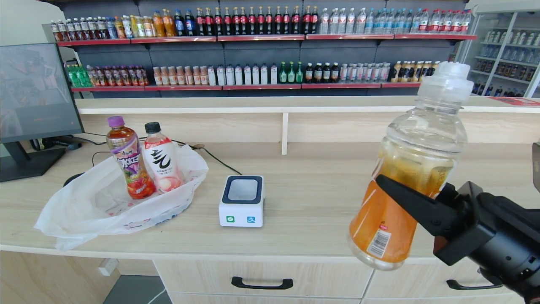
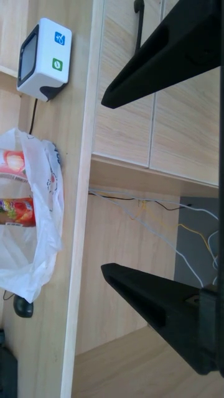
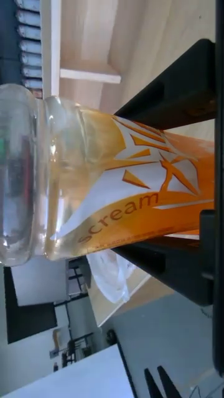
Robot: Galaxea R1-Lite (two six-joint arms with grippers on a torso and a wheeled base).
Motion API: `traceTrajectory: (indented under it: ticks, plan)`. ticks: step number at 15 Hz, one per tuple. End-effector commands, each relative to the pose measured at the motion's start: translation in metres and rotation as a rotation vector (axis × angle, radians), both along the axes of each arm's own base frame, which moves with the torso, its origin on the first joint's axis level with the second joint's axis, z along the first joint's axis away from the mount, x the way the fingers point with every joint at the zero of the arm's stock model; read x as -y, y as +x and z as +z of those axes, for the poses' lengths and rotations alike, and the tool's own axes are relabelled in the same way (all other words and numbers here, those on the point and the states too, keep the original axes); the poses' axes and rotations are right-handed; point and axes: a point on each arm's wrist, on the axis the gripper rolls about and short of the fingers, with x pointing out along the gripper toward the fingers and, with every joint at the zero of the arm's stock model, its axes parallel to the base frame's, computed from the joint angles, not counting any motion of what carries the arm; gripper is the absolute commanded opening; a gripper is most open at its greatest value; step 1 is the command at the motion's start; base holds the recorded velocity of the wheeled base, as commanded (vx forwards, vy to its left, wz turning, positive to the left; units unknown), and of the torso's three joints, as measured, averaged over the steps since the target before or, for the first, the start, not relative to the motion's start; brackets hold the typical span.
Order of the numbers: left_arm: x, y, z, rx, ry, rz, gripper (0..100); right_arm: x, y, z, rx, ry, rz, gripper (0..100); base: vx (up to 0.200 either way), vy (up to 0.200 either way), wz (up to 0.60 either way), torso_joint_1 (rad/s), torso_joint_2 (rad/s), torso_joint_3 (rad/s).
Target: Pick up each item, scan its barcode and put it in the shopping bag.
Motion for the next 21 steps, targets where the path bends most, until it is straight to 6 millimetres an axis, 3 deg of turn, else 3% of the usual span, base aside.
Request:
traceTrajectory:
  ticks: [1,6,9,12,17,19,21]
  plan:
    - [0.0,0.0,0.0,-0.001,0.0,0.0,100,-0.016,-0.011,0.007,-0.038,0.065,0.118,0,0.0,0.0,0.0,0.0,0.0,0.0]
    - [0.0,0.0,0.0,0.0,0.0,0.0,100,-0.029,-0.01,0.012,-0.039,0.086,0.166,0,0.0,0.0,0.0,0.0,0.0,0.0]
    - [0.0,0.0,0.0,0.0,0.0,0.0,100,-0.034,-0.01,0.03,-0.097,0.233,0.22,0,0.0,0.0,0.0,0.0,0.0,0.0]
    - [0.0,0.0,0.0,0.0,0.0,0.0,100,-0.047,-0.016,0.063,-0.061,0.354,0.314,0,0.0,0.0,0.0,0.0,0.0,0.0]
    - [0.0,0.0,0.0,0.0,0.0,0.0,100,-0.06,-0.011,0.07,-0.062,0.347,0.332,0,0.0,0.0,0.0,0.0,0.0,0.0]
    - [0.0,0.0,0.0,0.0,0.0,0.0,100,-0.065,-0.012,0.09,-0.034,0.413,0.365,0,0.0,0.0,0.0,0.0,0.0,0.0]
    - [0.0,0.0,0.0,0.0,0.0,0.0,100,-0.065,-0.013,0.092,-0.052,0.435,0.373,0,0.0,0.0,0.0,0.0,0.0,0.0]
